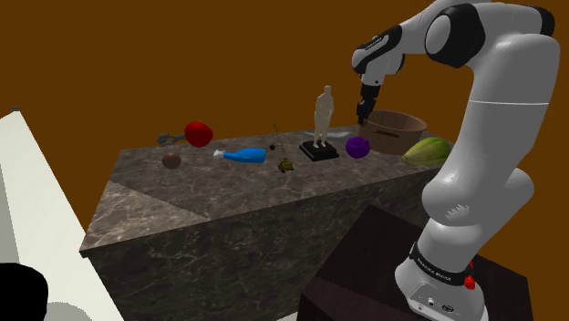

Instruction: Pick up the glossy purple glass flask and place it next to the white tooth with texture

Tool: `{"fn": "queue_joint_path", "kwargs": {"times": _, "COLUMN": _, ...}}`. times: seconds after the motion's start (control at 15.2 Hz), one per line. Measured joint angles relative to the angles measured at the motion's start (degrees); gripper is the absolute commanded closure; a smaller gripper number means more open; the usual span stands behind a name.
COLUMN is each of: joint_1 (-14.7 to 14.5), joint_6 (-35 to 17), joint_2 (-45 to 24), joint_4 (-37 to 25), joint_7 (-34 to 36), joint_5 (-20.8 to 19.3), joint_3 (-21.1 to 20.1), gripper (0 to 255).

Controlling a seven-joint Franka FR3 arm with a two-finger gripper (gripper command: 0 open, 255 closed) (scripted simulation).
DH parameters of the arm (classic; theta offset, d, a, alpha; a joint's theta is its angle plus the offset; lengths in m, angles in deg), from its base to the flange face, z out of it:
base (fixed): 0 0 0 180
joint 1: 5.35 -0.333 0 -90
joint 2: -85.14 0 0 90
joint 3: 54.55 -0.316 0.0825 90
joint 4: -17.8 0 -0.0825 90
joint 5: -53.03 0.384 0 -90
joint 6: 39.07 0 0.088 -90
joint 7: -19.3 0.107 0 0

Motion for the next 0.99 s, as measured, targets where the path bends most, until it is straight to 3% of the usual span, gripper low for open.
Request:
{"fn": "queue_joint_path", "kwargs": {"times": 0.07, "joint_1": 0.0, "joint_6": 0.0, "joint_2": 0.0, "joint_4": 0.0, "joint_7": 0.0, "joint_5": 0.0, "joint_3": 0.0, "gripper": 0}}
{"fn": "queue_joint_path", "kwargs": {"times": 0.46, "joint_1": 0.0, "joint_6": 0.0, "joint_2": 0.0, "joint_4": 0.0, "joint_7": 0.0, "joint_5": 0.0, "joint_3": 0.0, "gripper": 0}}
{"fn": "queue_joint_path", "kwargs": {"times": 0.79, "joint_1": -0.1, "joint_6": 5.9, "joint_2": 1.4, "joint_4": -4.7, "joint_7": 0.4, "joint_5": -0.5, "joint_3": 0.1, "gripper": 0}}
{"fn": "queue_joint_path", "kwargs": {"times": 0.99, "joint_1": -0.1, "joint_6": 6.7, "joint_2": 1.7, "joint_4": -5.1, "joint_7": 0.5, "joint_5": -0.7, "joint_3": 0.1, "gripper": 0}}
